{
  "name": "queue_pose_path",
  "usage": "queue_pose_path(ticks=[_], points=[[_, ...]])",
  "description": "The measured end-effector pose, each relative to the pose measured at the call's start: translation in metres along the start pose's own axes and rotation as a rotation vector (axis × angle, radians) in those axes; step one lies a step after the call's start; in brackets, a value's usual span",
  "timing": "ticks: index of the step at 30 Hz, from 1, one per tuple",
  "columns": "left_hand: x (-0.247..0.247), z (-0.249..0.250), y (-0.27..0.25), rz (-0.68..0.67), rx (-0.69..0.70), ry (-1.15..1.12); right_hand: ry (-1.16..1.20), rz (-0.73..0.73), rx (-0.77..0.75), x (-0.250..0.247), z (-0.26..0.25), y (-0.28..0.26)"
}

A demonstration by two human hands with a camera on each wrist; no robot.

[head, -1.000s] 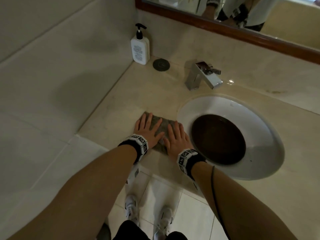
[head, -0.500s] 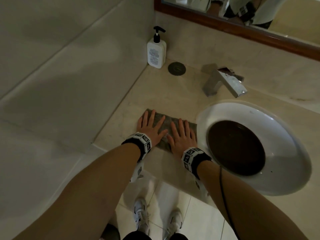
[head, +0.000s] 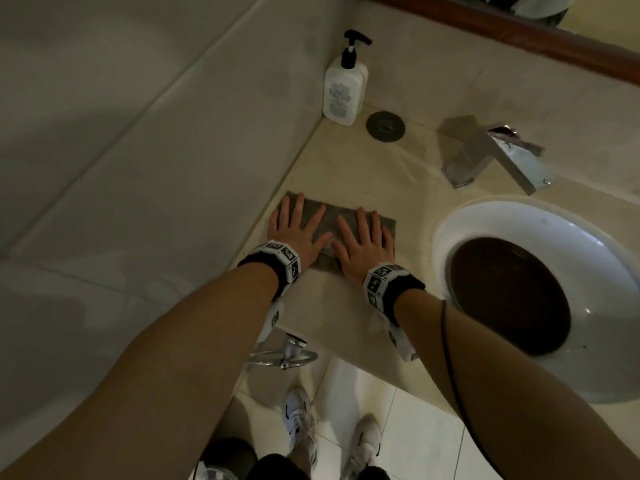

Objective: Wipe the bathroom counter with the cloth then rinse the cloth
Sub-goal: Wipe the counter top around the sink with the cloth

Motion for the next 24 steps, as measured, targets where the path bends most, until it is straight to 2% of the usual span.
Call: queue_pose_path(ticks=[13,18,24], points=[[0.026,-0.002,-0.093,-0.01,-0.205,-0.057,-0.099,-0.019,-0.204,0.024,-0.028,-0.056],[0.035,0.022,-0.118,-0.027,-0.256,-0.089,-0.119,-0.025,-0.269,0.034,-0.013,-0.081],[0.043,0.066,-0.121,-0.028,-0.198,-0.071,-0.119,-0.051,-0.248,0.038,0.033,-0.099]])
Point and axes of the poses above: each hand's wrist, its own y-axis towards the middle knuckle, its own x-axis out of the palm, z = x × y, the point moved 1 cm from there along y, towards the middle knuckle, and after that the axes turned 14 degrees about x, right-handed, at the moved point
